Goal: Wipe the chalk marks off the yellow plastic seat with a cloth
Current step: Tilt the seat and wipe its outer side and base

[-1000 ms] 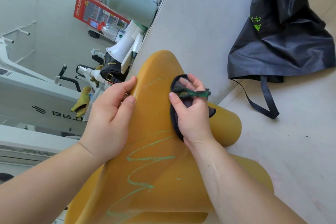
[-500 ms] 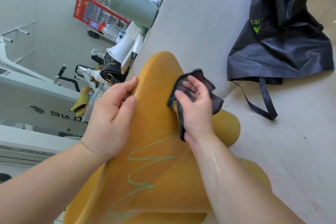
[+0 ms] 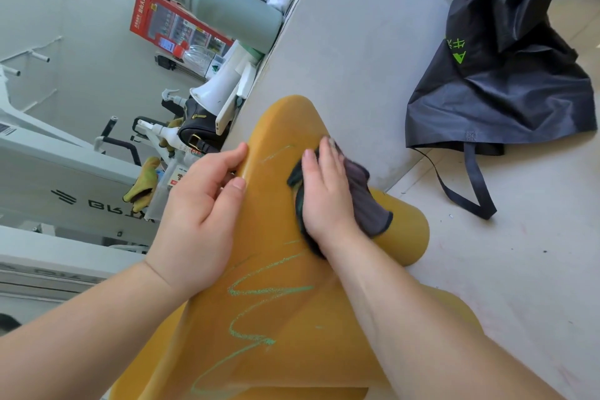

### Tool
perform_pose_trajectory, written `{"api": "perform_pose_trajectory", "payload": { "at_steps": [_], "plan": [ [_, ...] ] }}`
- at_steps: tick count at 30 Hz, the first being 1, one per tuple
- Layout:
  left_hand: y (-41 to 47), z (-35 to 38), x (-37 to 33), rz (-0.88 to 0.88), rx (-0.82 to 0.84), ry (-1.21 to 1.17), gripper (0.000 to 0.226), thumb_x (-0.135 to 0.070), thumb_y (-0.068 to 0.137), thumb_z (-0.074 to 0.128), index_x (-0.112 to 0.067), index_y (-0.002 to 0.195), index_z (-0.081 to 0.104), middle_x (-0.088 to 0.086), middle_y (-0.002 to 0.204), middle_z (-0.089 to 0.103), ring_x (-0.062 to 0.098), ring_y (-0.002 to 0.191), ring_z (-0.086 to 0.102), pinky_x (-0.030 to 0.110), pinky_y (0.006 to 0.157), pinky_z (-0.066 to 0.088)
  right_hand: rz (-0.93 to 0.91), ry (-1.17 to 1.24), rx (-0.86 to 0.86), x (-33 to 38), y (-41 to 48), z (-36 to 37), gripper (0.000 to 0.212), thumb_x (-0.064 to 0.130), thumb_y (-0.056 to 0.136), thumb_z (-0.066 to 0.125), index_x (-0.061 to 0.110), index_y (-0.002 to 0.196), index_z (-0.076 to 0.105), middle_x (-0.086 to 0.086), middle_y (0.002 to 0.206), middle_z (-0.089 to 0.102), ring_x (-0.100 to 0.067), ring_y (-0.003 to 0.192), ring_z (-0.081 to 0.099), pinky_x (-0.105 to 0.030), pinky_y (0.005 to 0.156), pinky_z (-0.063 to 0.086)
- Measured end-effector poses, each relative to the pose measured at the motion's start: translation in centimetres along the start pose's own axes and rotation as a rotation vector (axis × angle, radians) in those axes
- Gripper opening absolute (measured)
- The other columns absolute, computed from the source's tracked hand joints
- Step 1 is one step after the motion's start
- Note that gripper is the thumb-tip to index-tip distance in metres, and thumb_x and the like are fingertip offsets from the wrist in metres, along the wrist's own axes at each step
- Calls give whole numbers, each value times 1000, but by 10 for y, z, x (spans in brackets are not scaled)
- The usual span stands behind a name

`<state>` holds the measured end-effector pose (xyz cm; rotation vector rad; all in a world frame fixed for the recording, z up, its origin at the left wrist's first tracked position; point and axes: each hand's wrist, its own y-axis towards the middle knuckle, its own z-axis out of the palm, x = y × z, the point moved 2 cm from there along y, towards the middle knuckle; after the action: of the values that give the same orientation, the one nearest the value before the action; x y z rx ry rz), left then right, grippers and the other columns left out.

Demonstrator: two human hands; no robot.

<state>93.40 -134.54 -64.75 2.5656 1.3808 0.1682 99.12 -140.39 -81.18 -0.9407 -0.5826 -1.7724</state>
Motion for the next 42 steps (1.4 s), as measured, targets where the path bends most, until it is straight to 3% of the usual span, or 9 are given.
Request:
{"api": "perform_pose_trajectory", "payload": {
  "at_steps": [4, 8, 10, 14, 22, 26, 30, 39, 42],
  "plan": [
    [0, 0, 3, 15, 2, -6, 45, -25, 95, 46, -18, 138, 56, -17, 124, 60, -10, 113, 52, 3, 93, 35, -155, -103, 56, 29, 22, 4, 62, 45, 108, 26, 17, 163, 17, 4, 171, 10, -14, 158, 2, -41, 128, 5],
    [1, 0, 2, 37, -3, -8, 43, -21, 94, 47, -16, 136, 57, -17, 124, 60, -10, 113, 52, 4, 94, 35, -497, -225, 96, 12, -67, 12, 63, 43, 104, 25, 26, 163, 10, 13, 171, -2, -10, 157, -9, -40, 127, -3],
    [2, -1, 1, 33, -3, -17, 43, -20, 94, 46, -18, 136, 57, -18, 123, 60, -8, 114, 53, 4, 93, 36, -427, -175, 93, -10, -69, 2, 59, 44, 105, 24, 35, 160, 6, 19, 170, -4, -8, 156, -12, -41, 126, -5],
    [1, 0, 2, 16, 10, -16, 44, -22, 95, 45, -19, 137, 57, -17, 122, 61, -6, 113, 53, 4, 90, 36, 76, 67, 63, 1, 39, -14, 54, 36, 111, 31, 21, 162, 21, 8, 170, 14, -14, 158, 6, -35, 128, 5],
    [3, -1, 6, 41, 5, -99, 52, -31, 89, 41, -11, 133, 61, -7, 130, 62, 6, 125, 54, 17, 104, 39, -411, -233, 142, 29, -66, 13, 65, 54, 101, 18, 39, 161, -2, 27, 167, -12, -2, 153, -20, -44, 123, -11],
    [4, -1, 4, 48, 2, -78, 53, -33, 89, 39, -14, 134, 61, -11, 130, 62, 3, 124, 53, 15, 102, 38, -191, -180, 13, 13, -16, 7, 73, 61, 97, 22, 31, 163, 12, 15, 171, 3, -10, 158, -5, -39, 128, 0],
    [6, 1, 6, 11, -9, -89, 46, -20, 92, 42, -17, 134, 60, -16, 127, 61, -4, 120, 52, 8, 97, 36, 71, 69, 147, 31, 102, -2, 62, 44, 107, 38, 18, 162, 25, 5, 170, 19, -15, 157, 11, -38, 128, 8],
    [9, 1, 10, 47, 14, -54, 46, -14, 91, 44, -17, 134, 60, -13, 127, 60, 2, 121, 53, 13, 101, 37, -243, -235, 167, 44, -20, 6, 68, 53, 98, 20, 35, 162, 8, 25, 168, -1, -5, 156, -9, -36, 122, -5],
    [9, 1, 7, 67, 10, -63, 45, -10, 91, 44, -15, 133, 59, -13, 125, 60, -2, 117, 53, 10, 98, 36, -238, -155, 161, 57, 19, 6, 61, 47, 104, 28, 29, 162, 17, 18, 169, 7, -11, 157, -3, -33, 126, -3]
  ]
}}
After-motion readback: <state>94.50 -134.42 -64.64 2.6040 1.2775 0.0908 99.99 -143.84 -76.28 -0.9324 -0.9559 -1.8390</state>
